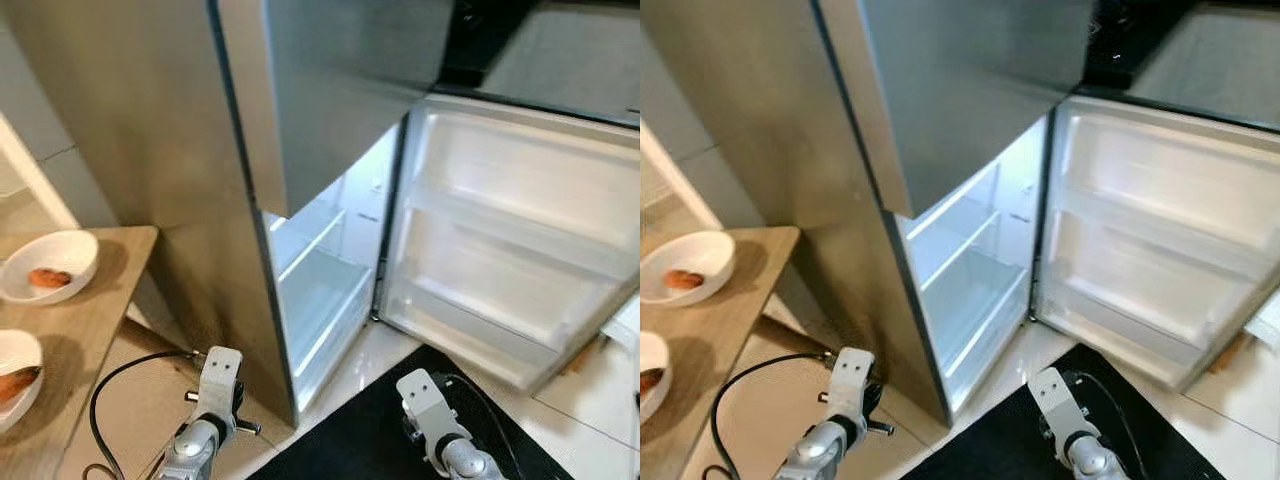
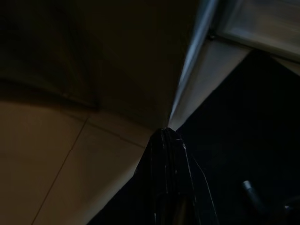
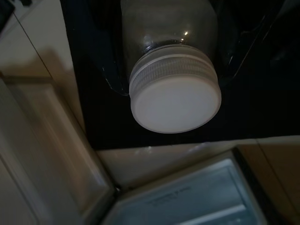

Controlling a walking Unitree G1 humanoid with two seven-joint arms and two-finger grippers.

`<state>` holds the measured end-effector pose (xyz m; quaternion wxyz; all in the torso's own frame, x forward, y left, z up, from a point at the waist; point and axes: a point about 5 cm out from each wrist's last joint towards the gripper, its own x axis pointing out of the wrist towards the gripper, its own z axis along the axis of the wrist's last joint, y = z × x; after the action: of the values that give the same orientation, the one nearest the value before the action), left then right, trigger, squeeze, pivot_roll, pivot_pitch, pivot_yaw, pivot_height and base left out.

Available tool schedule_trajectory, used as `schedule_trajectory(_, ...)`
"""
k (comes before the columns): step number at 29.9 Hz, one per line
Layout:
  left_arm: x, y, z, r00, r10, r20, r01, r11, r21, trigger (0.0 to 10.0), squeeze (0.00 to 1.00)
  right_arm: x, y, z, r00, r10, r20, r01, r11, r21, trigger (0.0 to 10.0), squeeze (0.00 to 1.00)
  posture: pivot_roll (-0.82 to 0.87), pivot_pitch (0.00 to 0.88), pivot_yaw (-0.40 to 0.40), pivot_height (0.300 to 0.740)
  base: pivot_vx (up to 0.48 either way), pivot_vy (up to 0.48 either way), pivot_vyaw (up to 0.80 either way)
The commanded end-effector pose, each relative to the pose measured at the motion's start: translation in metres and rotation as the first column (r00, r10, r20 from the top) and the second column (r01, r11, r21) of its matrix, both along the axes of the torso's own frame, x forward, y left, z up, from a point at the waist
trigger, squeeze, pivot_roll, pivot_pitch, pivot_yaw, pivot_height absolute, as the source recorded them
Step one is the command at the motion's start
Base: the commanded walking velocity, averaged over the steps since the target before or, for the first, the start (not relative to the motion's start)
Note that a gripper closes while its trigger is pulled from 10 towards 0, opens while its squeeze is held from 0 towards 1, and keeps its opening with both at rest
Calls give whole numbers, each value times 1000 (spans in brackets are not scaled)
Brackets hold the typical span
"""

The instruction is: Restocking fridge

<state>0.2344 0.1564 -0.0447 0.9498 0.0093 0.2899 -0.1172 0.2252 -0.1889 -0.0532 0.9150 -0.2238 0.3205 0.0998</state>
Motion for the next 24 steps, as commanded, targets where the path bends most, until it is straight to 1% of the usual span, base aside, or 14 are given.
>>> schedule_trajectory(1, -2, 2, -1, 1000, -2, -3, 2, 1000, 11, 10000, 0, -1, -1, 0, 1000, -29, 7, 28, 999, 18, 10000, 0, -150, 66, 54, 740, 0, 0, 0)
schedule_trajectory(5, -1, 1, -1, 1000, -20, 1, 20, 1000, 17, 10000, 0, -1, -2, 0, 1000, -20, 10, 20, 1000, 8, 10000, 0, -155, 62, 58, 740, 0, 0, 0)
schedule_trajectory(8, 0, 0, 0, 999, -44, 4, 44, 999, 30, 10000, 0, -2, -4, -1, 999, -42, 2, 42, 999, 15, 10000, 0, -156, 60, 58, 740, 0, 0, 0)
schedule_trajectory(10, 0, -1, 0, 999, -48, 4, 48, 998, 33, 10000, 0, -3, -5, -1, 997, -75, -6, 75, 996, 39, 10000, 0, -159, 58, 61, 740, 0, 0, -800)
schedule_trajectory(24, 0, -7, 0, 995, -98, 12, 97, 995, 38, 10000, 0, -5, -6, -1, 997, -74, 4, 74, 997, 36, 10000, 0, -169, 44, 65, 740, 0, 0, -800)
